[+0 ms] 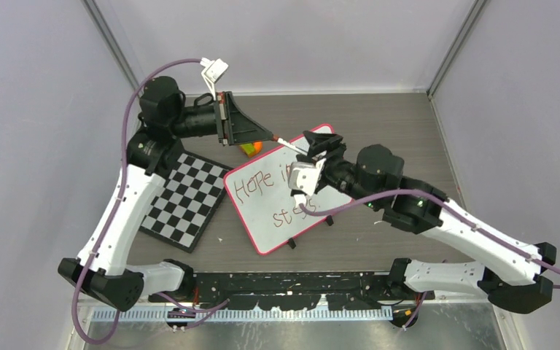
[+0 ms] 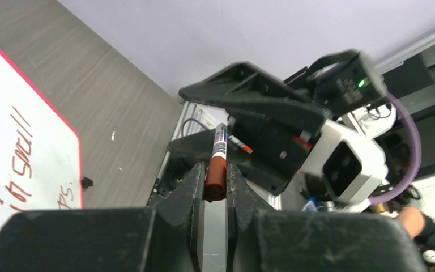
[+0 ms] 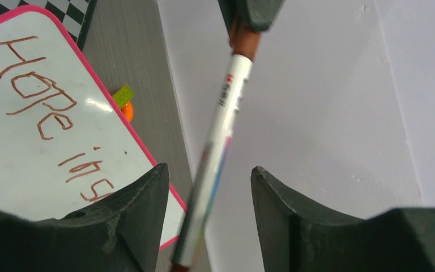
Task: Write a sentence on the whiteboard
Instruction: Place the whiteboard marker at the center of the board.
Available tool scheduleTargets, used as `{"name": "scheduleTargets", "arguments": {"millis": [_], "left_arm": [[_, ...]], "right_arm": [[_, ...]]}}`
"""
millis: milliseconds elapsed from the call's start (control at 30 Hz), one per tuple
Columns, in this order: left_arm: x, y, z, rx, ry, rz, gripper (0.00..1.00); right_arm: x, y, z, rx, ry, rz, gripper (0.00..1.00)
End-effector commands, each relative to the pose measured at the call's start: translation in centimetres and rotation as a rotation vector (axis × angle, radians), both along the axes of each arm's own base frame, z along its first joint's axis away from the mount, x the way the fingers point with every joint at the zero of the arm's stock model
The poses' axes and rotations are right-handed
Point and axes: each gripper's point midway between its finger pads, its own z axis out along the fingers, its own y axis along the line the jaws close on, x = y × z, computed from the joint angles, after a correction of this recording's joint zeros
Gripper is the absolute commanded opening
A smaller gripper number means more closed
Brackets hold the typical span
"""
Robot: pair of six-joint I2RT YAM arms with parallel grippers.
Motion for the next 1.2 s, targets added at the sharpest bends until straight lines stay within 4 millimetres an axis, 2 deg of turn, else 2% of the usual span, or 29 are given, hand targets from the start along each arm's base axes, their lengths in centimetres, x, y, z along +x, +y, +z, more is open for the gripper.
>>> {"name": "scheduleTargets", "arguments": {"millis": [0, 67, 233, 400, 633, 667, 733, 800, 867, 933, 967, 1000, 1033, 1100, 1167], "left_arm": [[-0.6, 0.9, -0.7, 0.095, -0.095, -0.008, 0.0], [-0.5, 0.8, -0.8, 0.099, -0.108, -0.022, 0.0], [-0.6, 0.7, -1.2, 0.122, -0.153, -0.035, 0.0], [-0.9, 0.3, -1.7, 0.16, -0.203, -0.039, 0.0], [-2.6, -0.5, -2.2, 0.173, -0.243, -0.1, 0.0], [-2.8, -0.5, -2.1, 0.17, -0.244, -0.108, 0.0], [-2.9, -0.6, -2.1, 0.17, -0.245, -0.11, 0.0], [-2.8, -0.5, -2.3, 0.178, -0.242, -0.104, 0.0], [-2.6, -0.5, -2.4, 0.183, -0.237, -0.097, 0.0], [-2.5, -0.6, -2.4, 0.18, -0.228, -0.091, 0.0], [-2.3, -0.6, -2.4, 0.178, -0.221, -0.085, 0.0], [-2.2, -0.6, -2.3, 0.175, -0.214, -0.079, 0.06], [-2.0, -0.6, -2.1, 0.171, -0.209, -0.073, 0.17], [-1.4, -0.4, -1.7, 0.162, -0.198, -0.051, 0.41], [-0.5, 0.1, -1.1, 0.155, -0.211, -0.023, 0.73]], "right_arm": [[-2.9, -3.2, -0.4, -0.039, 0.338, -0.036, 0.63], [-4.0, -3.0, -0.2, 0.015, 0.459, -0.026, 0.65], [-4.3, -2.0, 0.8, 0.159, 0.673, -0.041, 0.66], [-5.7, 0.4, -1.5, 0.14, 0.916, -0.046, 0.65], [-4.2, 1.9, -0.9, 0.21, 0.997, -0.103, 0.62], [-4.1, 2.0, -1.0, 0.208, 0.998, -0.107, 0.58], [-3.9, 2.1, -1.1, 0.206, 0.998, -0.112, 0.4], [-3.7, 2.2, -1.1, 0.21, 1.0, -0.116, 0.26], [-3.6, 2.1, -1.2, 0.211, 1.003, -0.119, 0.17], [-3.5, 1.9, -1.2, 0.218, 1.003, -0.122, 0.03], [-3.3, 1.7, -1.1, 0.224, 1.001, -0.124, 0.01], [-3.3, 1.6, -1.0, 0.231, 1.003, -0.126, 0.0], [-3.1, 1.4, -0.9, 0.241, 1.006, -0.133, 0.0], [-2.5, 0.8, -0.7, 0.263, 1.009, -0.148, 0.0], [-1.0, -0.6, -0.8, 0.289, 1.002, -0.2, 0.0]]}}
